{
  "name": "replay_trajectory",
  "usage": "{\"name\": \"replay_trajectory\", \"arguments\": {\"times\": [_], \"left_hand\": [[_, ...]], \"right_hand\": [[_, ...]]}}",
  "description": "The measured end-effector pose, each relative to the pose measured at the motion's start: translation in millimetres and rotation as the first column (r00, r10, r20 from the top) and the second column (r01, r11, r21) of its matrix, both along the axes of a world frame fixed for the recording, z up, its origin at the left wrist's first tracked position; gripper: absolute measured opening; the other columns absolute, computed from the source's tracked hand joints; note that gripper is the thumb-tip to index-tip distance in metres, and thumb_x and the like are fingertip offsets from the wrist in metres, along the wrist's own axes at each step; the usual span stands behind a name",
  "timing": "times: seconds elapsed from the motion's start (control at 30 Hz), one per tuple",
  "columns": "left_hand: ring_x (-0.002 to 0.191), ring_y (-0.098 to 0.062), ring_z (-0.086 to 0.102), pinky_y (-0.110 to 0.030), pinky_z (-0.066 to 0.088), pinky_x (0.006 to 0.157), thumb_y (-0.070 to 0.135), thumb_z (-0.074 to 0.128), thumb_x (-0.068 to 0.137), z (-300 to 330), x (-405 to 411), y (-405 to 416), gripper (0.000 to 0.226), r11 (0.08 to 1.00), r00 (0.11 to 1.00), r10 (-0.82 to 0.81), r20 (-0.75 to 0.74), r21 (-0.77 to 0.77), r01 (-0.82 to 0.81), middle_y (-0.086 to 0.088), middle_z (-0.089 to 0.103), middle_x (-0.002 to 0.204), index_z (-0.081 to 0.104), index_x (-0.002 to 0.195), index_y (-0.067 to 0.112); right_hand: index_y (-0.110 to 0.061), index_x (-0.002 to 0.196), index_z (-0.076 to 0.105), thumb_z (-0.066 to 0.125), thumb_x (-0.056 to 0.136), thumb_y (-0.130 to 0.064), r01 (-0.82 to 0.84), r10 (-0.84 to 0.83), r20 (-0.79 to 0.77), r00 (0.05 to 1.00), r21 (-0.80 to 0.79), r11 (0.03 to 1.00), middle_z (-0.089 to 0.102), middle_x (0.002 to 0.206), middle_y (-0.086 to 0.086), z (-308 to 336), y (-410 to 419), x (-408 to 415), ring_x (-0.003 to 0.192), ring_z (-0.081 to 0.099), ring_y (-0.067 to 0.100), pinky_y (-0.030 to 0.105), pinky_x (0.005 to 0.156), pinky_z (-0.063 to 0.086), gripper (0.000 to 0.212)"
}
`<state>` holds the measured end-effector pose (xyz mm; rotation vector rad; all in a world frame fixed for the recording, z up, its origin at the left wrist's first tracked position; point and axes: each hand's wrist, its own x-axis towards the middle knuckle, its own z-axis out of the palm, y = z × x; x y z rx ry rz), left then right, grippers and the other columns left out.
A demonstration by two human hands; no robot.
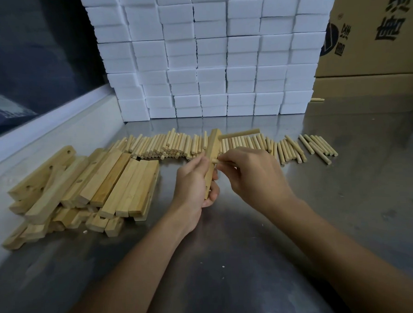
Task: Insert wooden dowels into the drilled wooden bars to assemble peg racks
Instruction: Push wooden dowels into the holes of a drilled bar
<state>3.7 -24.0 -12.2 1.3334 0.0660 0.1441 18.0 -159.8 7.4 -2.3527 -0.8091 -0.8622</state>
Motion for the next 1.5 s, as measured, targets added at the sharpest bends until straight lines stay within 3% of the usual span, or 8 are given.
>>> {"name": "replay_trajectory", "arguments": {"times": [0.43, 0.73, 0.9, 0.97, 1.07, 1.13, 1.33, 1.5], "left_hand": [[0.039, -0.01, 0.033, -0.02, 0.026, 0.036, 0.019, 0.04, 0.107, -4, 0, -8, 0.04, 0.988, 0.998, 0.001, 0.059, 0.151, -0.01, -0.003, 0.045, 0.07, 0.047, 0.146, 0.023], [0.038, -0.01, 0.035, -0.02, 0.027, 0.036, 0.021, 0.041, 0.107, -6, 1, -5, 0.038, 0.977, 0.997, 0.014, 0.072, 0.211, -0.029, 0.003, 0.047, 0.064, 0.052, 0.142, 0.026], [0.043, -0.004, 0.037, -0.028, 0.031, 0.045, 0.016, 0.043, 0.105, -7, 2, -6, 0.038, 0.88, 0.974, -0.023, 0.223, 0.468, -0.086, 0.012, 0.046, 0.059, 0.053, 0.128, 0.045], [0.041, -0.003, 0.039, -0.027, 0.034, 0.046, 0.018, 0.042, 0.105, -7, 2, -10, 0.043, 0.874, 0.978, -0.032, 0.208, 0.48, -0.073, 0.013, 0.047, 0.056, 0.057, 0.117, 0.056], [0.037, -0.004, 0.037, -0.022, 0.032, 0.038, 0.021, 0.038, 0.106, -3, -1, -9, 0.052, 0.908, 0.985, -0.025, 0.171, 0.416, -0.049, 0.012, 0.046, 0.056, 0.059, 0.087, 0.065], [0.038, -0.004, 0.037, -0.022, 0.031, 0.04, 0.022, 0.037, 0.105, -1, -2, -5, 0.055, 0.903, 0.981, -0.013, 0.193, 0.423, -0.072, 0.011, 0.045, 0.058, 0.061, 0.085, 0.067], [0.042, -0.004, 0.036, -0.028, 0.031, 0.043, 0.029, 0.041, 0.099, -1, -1, -6, 0.048, 0.892, 0.972, -0.006, 0.233, 0.44, -0.1, 0.014, 0.045, 0.055, 0.056, 0.092, 0.075], [0.041, -0.003, 0.039, -0.027, 0.033, 0.045, 0.022, 0.041, 0.105, 0, -2, -9, 0.051, 0.914, 0.978, 0.003, 0.21, 0.395, -0.087, 0.013, 0.048, 0.057, 0.056, 0.087, 0.067]], "right_hand": [[-0.015, 0.081, 0.071, 0.059, 0.095, -0.023, 0.091, -0.092, -0.094, 0.991, -0.02, 0.996, 0.057, 0.06, -0.002, -2, 0, 1, 0.058, 0.057, 0.027, 0.027, 0.053, 0.029, 0.019], [-0.017, 0.086, 0.073, 0.062, 0.093, -0.024, 0.111, -0.115, -0.201, 0.973, -0.031, 0.993, 0.07, 0.074, -0.002, 3, 5, -1, 0.069, 0.063, 0.02, 0.034, 0.061, 0.05, 0.015], [-0.011, 0.079, 0.075, 0.069, 0.09, -0.018, 0.317, 0.376, -0.783, 0.495, 0.566, 0.761, 0.067, 0.064, -0.002, 11, -7, 0, 0.044, 0.044, 0.005, 0.021, 0.042, 0.031, 0.015], [-0.014, 0.078, 0.073, 0.069, 0.091, -0.019, 0.198, 0.178, -0.692, 0.699, 0.427, 0.882, 0.069, 0.067, -0.005, 5, -8, -4, 0.049, 0.054, 0.003, 0.023, 0.049, 0.041, 0.015], [-0.017, 0.08, 0.072, 0.067, 0.089, -0.018, 0.147, -0.152, -0.123, 0.981, -0.055, 0.988, 0.067, 0.065, -0.003, -2, -3, -7, 0.061, 0.062, 0.02, 0.03, 0.051, 0.042, 0.011], [-0.017, 0.08, 0.072, 0.066, 0.087, -0.019, 0.18, -0.183, -0.063, 0.981, -0.055, 0.982, 0.068, 0.065, 0.0, -4, 5, -7, 0.061, 0.062, 0.025, 0.031, 0.05, 0.041, 0.01], [-0.018, 0.065, 0.071, 0.07, 0.089, -0.021, 0.23, 0.163, -0.666, 0.727, 0.461, 0.857, 0.069, 0.059, -0.006, 9, 5, 1, 0.055, 0.06, -0.002, 0.024, 0.057, 0.045, 0.024], [-0.021, 0.077, 0.069, 0.064, 0.088, -0.022, 0.209, -0.201, -0.186, 0.962, 0.025, 0.978, 0.067, 0.067, -0.004, 3, 3, -8, 0.067, 0.061, 0.02, 0.031, 0.058, 0.047, 0.012]]}}
